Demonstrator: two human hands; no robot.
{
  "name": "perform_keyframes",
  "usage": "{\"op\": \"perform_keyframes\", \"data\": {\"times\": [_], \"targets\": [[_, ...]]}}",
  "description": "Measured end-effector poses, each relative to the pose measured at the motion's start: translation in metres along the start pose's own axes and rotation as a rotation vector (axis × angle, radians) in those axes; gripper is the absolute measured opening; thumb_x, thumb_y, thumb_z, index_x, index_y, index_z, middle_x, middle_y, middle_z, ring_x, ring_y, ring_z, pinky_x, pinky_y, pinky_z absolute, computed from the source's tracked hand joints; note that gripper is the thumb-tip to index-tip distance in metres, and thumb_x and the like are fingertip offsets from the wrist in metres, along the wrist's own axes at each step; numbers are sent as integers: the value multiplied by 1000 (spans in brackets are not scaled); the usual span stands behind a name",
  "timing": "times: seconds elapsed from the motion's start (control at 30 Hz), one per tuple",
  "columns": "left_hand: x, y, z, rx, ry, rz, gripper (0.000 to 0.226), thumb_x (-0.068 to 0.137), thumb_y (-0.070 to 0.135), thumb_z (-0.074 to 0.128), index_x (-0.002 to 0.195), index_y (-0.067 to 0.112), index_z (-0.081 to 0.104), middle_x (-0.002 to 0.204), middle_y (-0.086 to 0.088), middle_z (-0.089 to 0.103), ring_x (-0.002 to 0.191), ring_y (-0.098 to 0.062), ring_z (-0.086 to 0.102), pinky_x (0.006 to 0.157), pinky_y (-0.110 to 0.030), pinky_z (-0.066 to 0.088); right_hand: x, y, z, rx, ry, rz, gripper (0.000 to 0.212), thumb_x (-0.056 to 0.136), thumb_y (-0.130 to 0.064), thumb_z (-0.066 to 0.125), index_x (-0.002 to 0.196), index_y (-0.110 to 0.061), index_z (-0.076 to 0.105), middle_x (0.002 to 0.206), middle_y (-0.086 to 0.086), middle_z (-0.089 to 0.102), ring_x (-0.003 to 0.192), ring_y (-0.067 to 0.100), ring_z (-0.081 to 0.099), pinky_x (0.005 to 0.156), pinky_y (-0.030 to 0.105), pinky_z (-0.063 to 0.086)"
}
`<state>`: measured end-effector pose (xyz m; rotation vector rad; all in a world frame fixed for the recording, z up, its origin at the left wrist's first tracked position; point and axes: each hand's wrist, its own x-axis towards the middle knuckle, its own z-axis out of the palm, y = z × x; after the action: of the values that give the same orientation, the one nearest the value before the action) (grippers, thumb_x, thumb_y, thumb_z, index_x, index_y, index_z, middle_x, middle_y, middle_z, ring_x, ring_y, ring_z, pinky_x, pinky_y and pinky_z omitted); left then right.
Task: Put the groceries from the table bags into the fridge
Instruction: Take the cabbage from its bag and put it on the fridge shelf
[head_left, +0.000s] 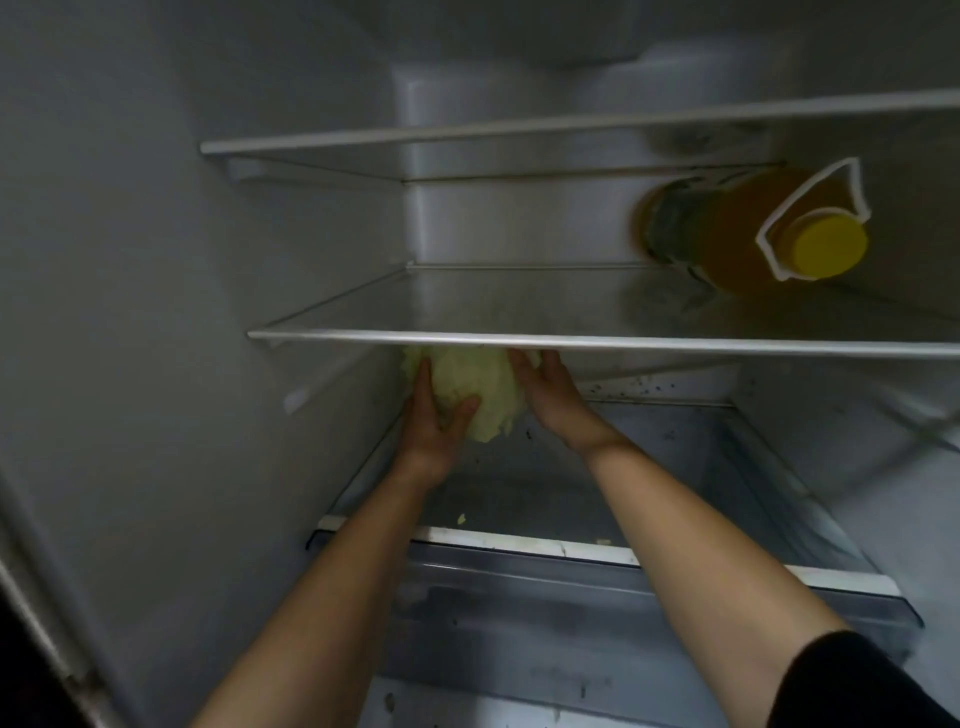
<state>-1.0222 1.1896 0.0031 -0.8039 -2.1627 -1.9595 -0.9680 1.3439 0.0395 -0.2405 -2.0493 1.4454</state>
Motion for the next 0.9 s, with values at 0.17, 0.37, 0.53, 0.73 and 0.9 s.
{"op": "perform_keyframes", "data": {"times": [0.17, 0.37, 0.53, 0.73, 0.9], "targets": [[-5, 8, -3, 2, 69, -66, 76, 89, 57, 58, 149, 14, 38, 142, -7, 53, 124, -16, 55, 104, -29, 44, -16, 1, 3, -29, 44, 30, 48, 91, -44, 67, 124, -11, 55, 121, 11, 68, 111, 26, 67, 98, 42, 53], [-13, -8, -29, 276, 26, -60, 88, 81, 74, 33, 144, 14, 46, 143, -13, 54, 129, -30, 53, 109, -44, 42, -46, -19, 0, -245, 56, -24, 57, 89, -48, 62, 134, -14, 56, 133, 14, 60, 124, 30, 58, 107, 38, 45], [-91, 33, -48, 612, 118, 172, 63, 94, 50, 31, 125, 3, 57, 126, -24, 59, 116, -40, 54, 98, -44, 46, -112, -28, -8, -533, 72, -47, 67, 101, -49, 47, 157, -18, 26, 162, 12, 24, 147, 31, 29, 119, 37, 28], [-169, 30, -63, 822, 261, 329, 59, 98, 46, 36, 141, 8, 49, 146, -24, 46, 132, -41, 45, 106, -50, 39, -182, -28, -10, -760, 239, -185, 62, 100, -51, 46, 150, -15, 37, 151, 20, 39, 136, 39, 40, 106, 48, 40], [-210, 31, -74, 941, 259, 319, 57, 99, 44, 38, 142, 8, 48, 148, -24, 43, 134, -42, 43, 105, -56, 40, -213, -11, -5, -780, 282, -273, 63, 97, -52, 45, 149, -16, 40, 155, 18, 38, 136, 40, 41, 101, 53, 43]]}}
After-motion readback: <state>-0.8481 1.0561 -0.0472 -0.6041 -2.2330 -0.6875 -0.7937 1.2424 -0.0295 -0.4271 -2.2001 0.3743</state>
